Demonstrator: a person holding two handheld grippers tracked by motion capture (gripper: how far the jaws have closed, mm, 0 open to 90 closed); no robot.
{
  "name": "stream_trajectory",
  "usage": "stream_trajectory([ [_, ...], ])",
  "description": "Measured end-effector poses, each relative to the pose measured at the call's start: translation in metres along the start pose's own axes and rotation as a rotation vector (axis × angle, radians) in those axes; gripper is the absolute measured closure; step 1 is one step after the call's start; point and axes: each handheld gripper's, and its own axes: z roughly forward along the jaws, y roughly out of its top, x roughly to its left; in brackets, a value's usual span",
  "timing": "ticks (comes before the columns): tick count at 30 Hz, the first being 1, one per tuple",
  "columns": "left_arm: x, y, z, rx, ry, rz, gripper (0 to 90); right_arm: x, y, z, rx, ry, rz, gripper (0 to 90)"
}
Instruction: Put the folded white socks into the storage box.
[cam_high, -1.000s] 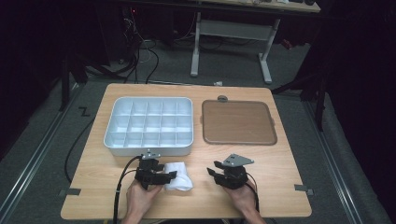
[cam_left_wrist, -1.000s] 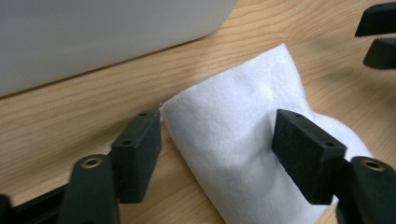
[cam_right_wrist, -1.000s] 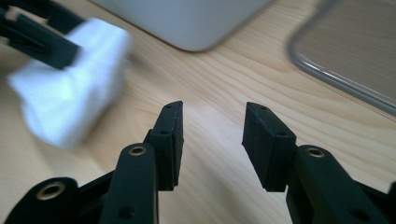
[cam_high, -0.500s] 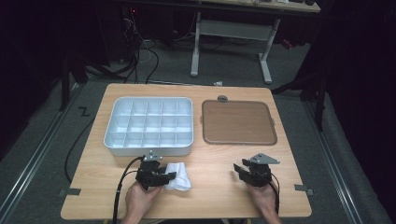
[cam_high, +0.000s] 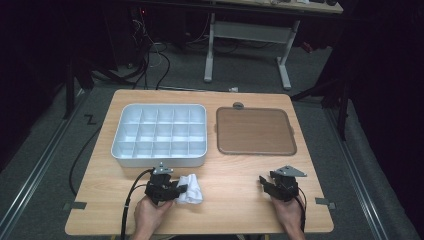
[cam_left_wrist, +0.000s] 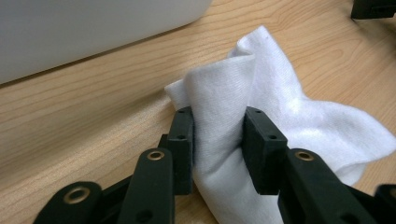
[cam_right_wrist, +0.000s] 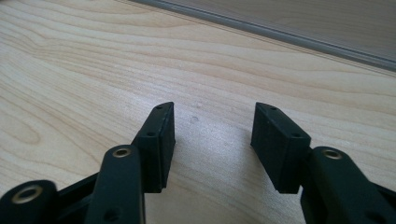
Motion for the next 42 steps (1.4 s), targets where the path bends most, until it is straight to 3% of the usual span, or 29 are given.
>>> stream_trajectory([
  [8, 0.000, 0.002, -0.002, 0.031, -0.008, -0.010, 72.3, 0.002, 0.001, 0.002, 0.002, -0.009, -0.017, 46.6],
  [15, -0.002, 0.003, -0.001, 0.043, -0.008, 0.010, 73.5, 0.002, 0.001, 0.002, 0.003, -0.007, -0.018, 45.9],
  [18, -0.005, 0.003, -0.002, 0.053, -0.011, 0.042, 73.8, 0.002, 0.001, 0.002, 0.003, -0.007, -0.018, 45.9],
  [31, -0.019, 0.002, -0.006, 0.069, -0.021, 0.097, 74.4, 0.002, 0.001, 0.002, 0.003, -0.007, -0.018, 45.8],
  [42, -0.031, 0.006, -0.011, 0.081, -0.036, 0.124, 74.7, 0.002, 0.001, 0.002, 0.003, -0.006, -0.020, 45.4],
])
